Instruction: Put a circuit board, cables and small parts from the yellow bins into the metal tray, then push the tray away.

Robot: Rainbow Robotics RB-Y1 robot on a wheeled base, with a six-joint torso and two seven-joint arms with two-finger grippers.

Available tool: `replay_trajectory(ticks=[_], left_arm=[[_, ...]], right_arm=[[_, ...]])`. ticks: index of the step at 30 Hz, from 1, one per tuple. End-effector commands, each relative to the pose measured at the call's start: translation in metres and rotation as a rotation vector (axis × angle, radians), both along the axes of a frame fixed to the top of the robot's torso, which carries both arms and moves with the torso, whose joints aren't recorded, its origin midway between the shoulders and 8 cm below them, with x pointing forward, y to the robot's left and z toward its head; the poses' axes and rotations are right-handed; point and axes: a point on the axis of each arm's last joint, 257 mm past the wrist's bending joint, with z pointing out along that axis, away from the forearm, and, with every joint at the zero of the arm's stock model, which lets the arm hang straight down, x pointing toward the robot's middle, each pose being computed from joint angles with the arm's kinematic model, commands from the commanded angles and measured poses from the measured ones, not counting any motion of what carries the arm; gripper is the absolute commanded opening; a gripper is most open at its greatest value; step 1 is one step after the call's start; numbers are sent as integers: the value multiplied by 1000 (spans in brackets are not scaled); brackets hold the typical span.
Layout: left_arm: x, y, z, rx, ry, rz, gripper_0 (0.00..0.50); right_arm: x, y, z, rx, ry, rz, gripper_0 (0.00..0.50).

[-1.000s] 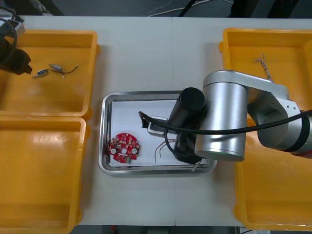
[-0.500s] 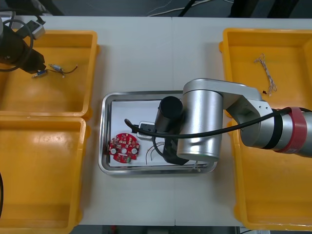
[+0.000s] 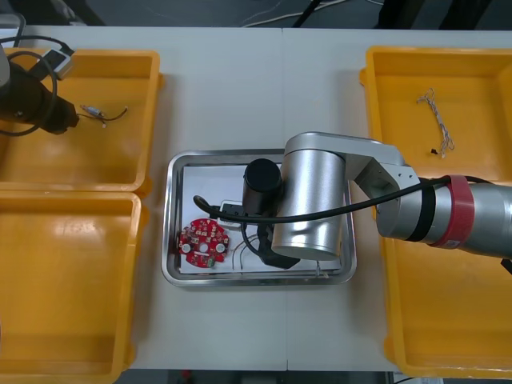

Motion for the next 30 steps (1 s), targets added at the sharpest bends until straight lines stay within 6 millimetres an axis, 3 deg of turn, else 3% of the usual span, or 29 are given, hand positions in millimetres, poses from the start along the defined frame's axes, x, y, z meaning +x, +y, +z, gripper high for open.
replay_trajectory(ticks=[1, 3, 5, 8, 17, 30], left_arm=[[-5, 8, -17, 41, -8, -38, 500], [-9, 14, -27, 44, -4, -26, 500], [-10, 18, -31, 48, -9, -19, 500], [-11, 23, -35, 53, -12, -12, 500], [-9, 30, -37, 43, -25, 10, 500], [11, 21, -5, 16, -75, 9, 500]], right_arm=[[3, 16, 12, -21, -41, 96, 223], [3, 16, 12, -21, -42, 97, 361], [2, 16, 12, -22, -41, 97, 420], [2, 15, 12, -20, -40, 89, 454], [8, 11, 33, 22, -32, 31, 464], [2, -21, 82, 87, 31, -154, 462]])
